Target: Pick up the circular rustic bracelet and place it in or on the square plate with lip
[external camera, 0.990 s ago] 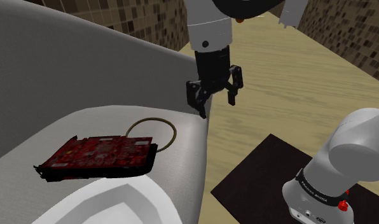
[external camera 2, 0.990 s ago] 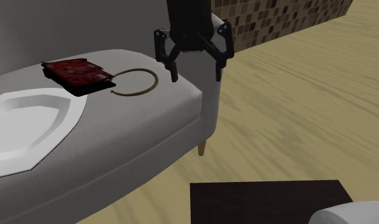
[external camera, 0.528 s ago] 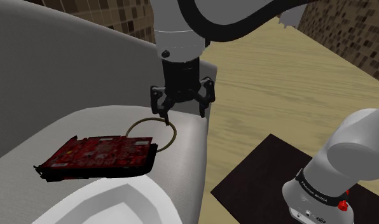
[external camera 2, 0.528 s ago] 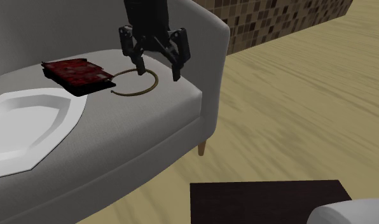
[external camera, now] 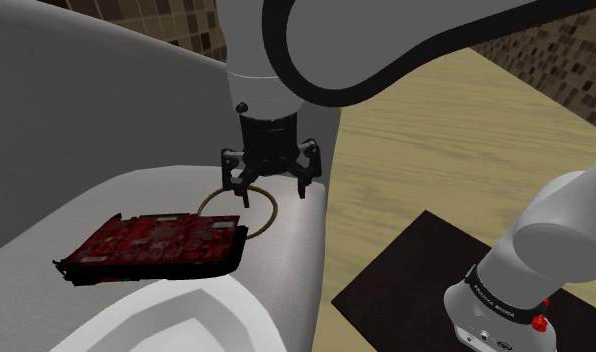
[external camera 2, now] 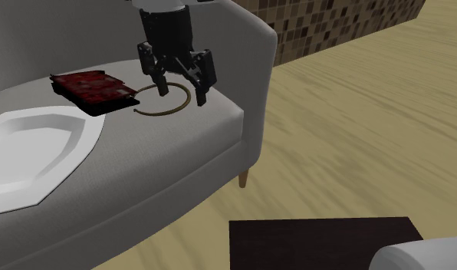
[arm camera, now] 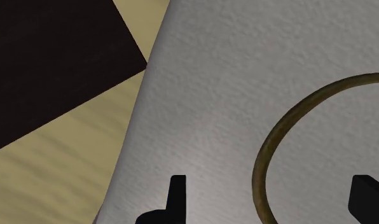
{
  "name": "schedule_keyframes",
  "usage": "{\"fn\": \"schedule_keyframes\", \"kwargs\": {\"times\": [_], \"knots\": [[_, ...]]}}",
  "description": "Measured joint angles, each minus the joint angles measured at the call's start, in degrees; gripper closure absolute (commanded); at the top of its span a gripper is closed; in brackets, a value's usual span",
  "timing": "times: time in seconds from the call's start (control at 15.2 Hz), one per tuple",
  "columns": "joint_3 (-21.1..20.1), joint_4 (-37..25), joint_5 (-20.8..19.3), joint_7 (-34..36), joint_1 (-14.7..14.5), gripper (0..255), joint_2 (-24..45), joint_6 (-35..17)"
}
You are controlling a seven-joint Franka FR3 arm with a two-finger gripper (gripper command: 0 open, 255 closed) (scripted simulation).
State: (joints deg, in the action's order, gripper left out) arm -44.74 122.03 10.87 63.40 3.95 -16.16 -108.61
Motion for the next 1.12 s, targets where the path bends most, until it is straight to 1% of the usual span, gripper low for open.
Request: {"fn": "schedule_keyframes", "kwargs": {"times": [0.13,0.53,0.59,0.66,0.73,1.12], "knots": [[-0.37,1.22,-0.10,0.19,0.00,0,0.39,-1.56],[-0.41,1.47,-0.16,0.16,0.05,0,0.52,-1.95],[-0.41,1.47,-0.16,0.16,0.05,255,0.52,-1.95],[-0.41,1.30,-0.09,0.16,0.02,255,0.46,-2.16],[-0.48,1.14,0.05,0.14,-0.07,255,0.36,-3.47],[-0.02,1.57,0.42,-0.29,-0.20,255,-0.45,-2.79]]}}
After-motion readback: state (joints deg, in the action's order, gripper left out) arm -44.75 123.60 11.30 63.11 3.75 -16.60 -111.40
